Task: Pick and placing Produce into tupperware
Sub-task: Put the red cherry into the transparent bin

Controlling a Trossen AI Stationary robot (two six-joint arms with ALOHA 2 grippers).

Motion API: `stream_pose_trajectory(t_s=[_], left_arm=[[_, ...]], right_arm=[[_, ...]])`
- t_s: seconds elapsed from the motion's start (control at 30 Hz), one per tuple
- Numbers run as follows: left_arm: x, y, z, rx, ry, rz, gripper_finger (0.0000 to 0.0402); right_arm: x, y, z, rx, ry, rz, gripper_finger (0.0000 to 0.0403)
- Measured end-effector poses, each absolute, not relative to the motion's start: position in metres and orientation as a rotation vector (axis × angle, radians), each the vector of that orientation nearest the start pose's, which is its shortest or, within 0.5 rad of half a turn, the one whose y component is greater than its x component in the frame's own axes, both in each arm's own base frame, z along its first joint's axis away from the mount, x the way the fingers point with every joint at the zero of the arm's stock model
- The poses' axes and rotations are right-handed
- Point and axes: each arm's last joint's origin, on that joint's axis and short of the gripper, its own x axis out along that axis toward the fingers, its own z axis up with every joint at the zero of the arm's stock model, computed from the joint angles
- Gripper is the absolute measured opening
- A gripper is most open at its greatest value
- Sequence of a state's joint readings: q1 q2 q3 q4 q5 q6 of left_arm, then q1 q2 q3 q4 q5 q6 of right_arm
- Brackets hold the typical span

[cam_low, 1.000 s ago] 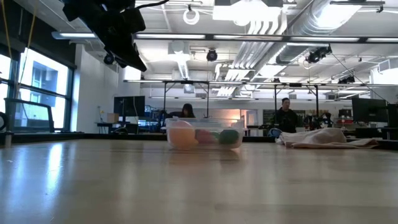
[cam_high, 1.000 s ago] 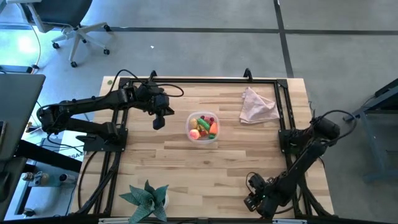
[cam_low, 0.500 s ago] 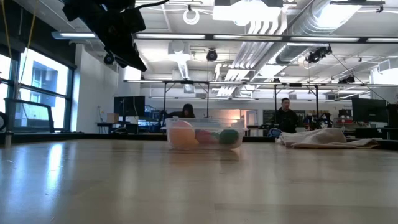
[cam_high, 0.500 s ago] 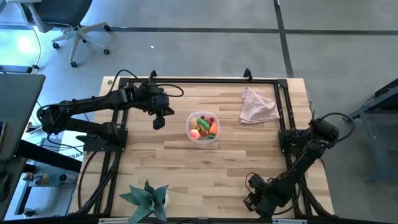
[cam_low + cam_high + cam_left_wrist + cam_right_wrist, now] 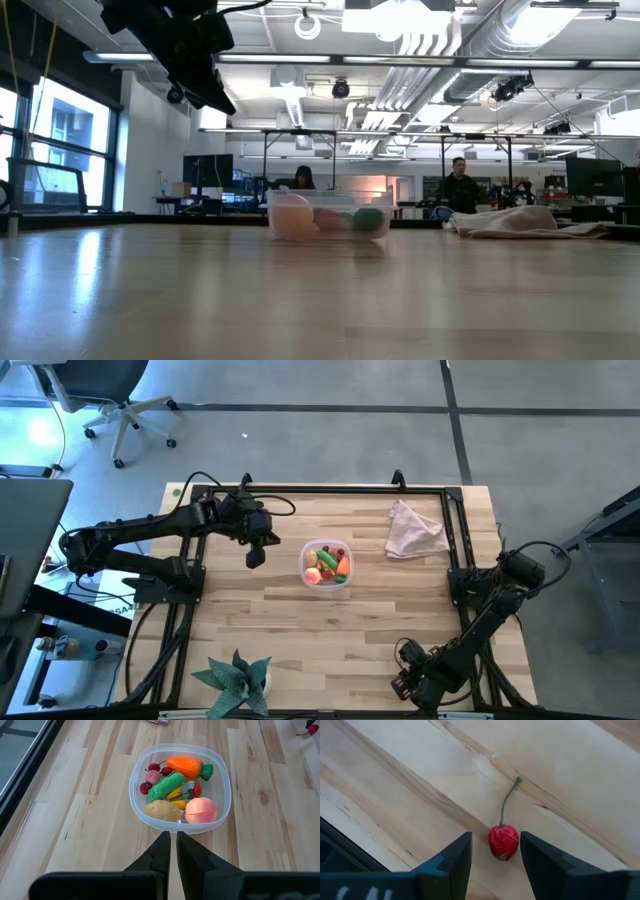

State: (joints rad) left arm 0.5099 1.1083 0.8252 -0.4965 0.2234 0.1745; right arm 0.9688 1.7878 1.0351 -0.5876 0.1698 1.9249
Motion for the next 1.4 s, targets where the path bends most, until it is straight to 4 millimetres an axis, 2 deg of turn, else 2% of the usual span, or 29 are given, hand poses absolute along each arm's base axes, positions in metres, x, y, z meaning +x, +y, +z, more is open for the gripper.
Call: stream_pose_trajectory(t_s=[1.4], left_arm=[[0.1973, 0.1030, 0.2615, -0.115, 0.749, 0.207, 0.0021]], right_arm=[[0.1909, 0.2594, 0.1357, 0.914, 1.244, -0.590, 0.0152]])
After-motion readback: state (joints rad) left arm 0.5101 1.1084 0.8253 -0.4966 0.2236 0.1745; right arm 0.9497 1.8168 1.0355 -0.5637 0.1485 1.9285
